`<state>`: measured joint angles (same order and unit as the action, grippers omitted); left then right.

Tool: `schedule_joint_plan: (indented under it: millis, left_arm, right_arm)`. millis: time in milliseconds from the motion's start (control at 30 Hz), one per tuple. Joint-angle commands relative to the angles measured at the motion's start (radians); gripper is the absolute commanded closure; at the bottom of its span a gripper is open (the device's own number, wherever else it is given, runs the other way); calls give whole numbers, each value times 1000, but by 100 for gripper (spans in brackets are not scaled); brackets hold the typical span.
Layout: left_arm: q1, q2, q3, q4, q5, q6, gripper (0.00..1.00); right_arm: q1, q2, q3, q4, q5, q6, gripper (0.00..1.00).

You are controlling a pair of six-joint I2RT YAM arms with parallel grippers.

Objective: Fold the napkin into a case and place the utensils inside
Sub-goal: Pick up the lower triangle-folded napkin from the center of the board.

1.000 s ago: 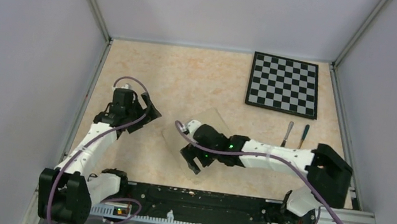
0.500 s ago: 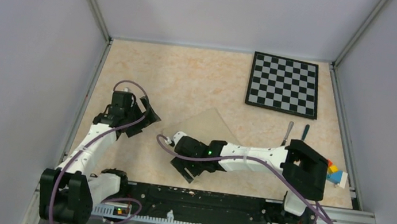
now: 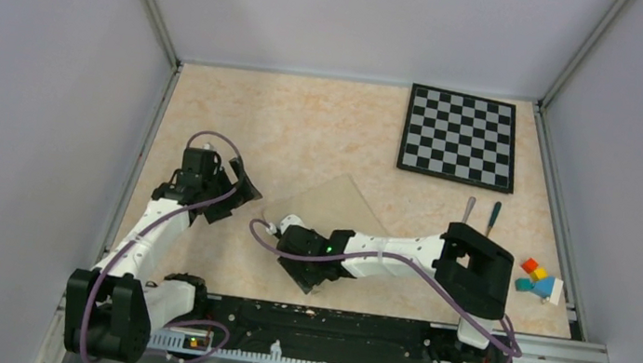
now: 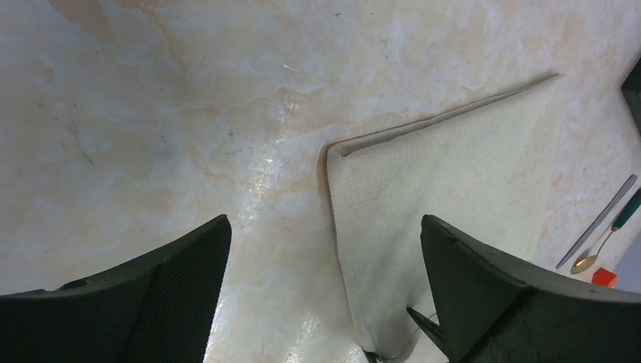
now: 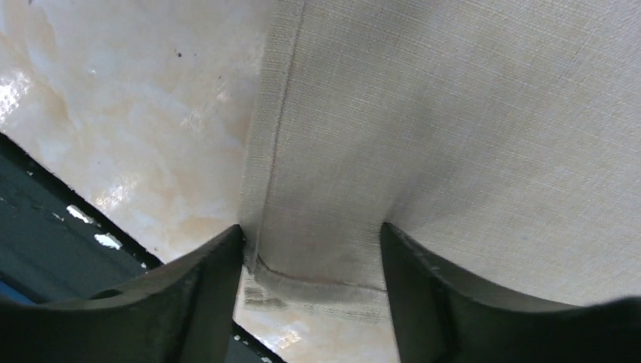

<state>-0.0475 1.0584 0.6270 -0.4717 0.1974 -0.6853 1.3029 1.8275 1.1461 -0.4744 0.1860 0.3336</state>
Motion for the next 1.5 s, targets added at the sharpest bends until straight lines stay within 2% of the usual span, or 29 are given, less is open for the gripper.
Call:
schedule_joint_plan:
  millis: [0, 200, 267, 400, 500, 600, 633, 800, 933, 1167, 1333, 1467]
  left_arm:
    - [4, -12, 3, 13, -4, 23, 1]
    - [5, -23, -15, 15, -20, 15, 1]
    - [5, -17, -16, 18, -10, 10, 1]
    - [5, -3, -16, 29, 49, 9, 1]
    - [5, 2, -32, 60, 150, -12, 1]
    - [5, -5, -87, 125, 250, -77, 1]
    - [4, -11, -116, 159, 288, -110, 1]
    - [-2, -29, -285, 427, 447, -324, 1]
    - [-19, -18, -385, 591, 481, -469, 1]
    - [-117, 51, -423, 718, 381, -632, 2]
    - [-164, 156, -377, 777, 313, -637, 16]
    - [-166, 178, -306, 689, 246, -587, 41]
  right_arm:
    - [12, 55, -38, 9, 124, 52, 48]
    - [17, 18, -63, 14, 260, 69, 74]
    - [16, -16, -73, 44, 260, 64, 79]
    - [3, -86, -97, 117, 200, 53, 100]
    - [-31, -151, -158, 233, 87, 63, 100]
    - [-116, -254, -285, 401, -108, 128, 100]
    - [-143, -285, -328, 454, -189, 158, 100]
    - [-251, -397, -497, 690, -399, 246, 100]
    - [-326, -444, -593, 821, -501, 313, 100]
    - [-436, -498, -710, 961, -607, 373, 100]
    - [-459, -496, -747, 1007, -635, 380, 100]
    - [-462, -475, -763, 1037, -658, 380, 100]
